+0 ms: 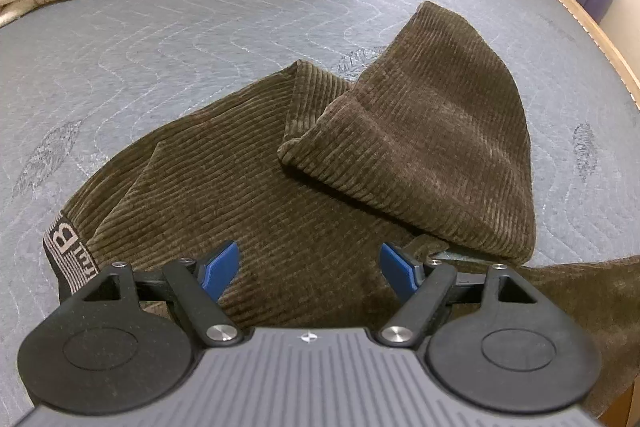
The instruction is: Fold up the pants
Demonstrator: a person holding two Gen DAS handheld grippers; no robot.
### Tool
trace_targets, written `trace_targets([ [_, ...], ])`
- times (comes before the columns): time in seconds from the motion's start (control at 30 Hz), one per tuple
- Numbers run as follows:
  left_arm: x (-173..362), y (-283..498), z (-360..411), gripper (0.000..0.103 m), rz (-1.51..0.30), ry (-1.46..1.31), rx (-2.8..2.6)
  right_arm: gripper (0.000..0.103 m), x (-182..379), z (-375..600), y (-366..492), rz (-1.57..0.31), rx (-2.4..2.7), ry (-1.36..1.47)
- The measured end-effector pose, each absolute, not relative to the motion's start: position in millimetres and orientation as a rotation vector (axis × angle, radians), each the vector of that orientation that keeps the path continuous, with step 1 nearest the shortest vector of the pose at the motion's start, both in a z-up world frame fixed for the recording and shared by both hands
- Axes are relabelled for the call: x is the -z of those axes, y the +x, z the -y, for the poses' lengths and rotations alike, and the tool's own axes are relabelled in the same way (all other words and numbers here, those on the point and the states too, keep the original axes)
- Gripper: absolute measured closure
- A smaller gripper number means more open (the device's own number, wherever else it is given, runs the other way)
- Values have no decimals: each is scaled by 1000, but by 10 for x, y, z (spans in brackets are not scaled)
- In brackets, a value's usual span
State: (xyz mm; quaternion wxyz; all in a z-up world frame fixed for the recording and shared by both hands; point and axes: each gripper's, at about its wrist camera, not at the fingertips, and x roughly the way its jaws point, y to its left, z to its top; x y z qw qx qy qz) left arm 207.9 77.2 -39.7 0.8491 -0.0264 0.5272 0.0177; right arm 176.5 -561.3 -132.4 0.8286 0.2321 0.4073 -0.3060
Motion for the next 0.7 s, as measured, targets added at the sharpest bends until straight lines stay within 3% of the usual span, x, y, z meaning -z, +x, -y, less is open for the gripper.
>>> trace_targets([
  [0.03,408,2105,-780,21,-1112,-51,-40,49,1329,5562,1843,-880,669,449],
  [0.1,430,2164,-799,21,-1116,-45,-44,72,1363,5483,1992,-922,743,323],
  [0.13,436,2187,-810,21,-1116,-45,-46,89,1359,5428,1974,-934,767,261],
  [0.17,441,2210,-823,21,-1116,-45,-49,93,1353,5425,2006,-927,748,250],
  [0.37,436,2276,-846,21,-1110,-58,-36,92,1039,5589,1873,-642,722,344],
  [0.53,395,2183,-772,20,-1099,-38,15,70,1179,5686,1810,-776,692,328],
  [0.7,338,2113,-786,20,-1088,-42,14,69,981,5958,1377,-707,800,432],
])
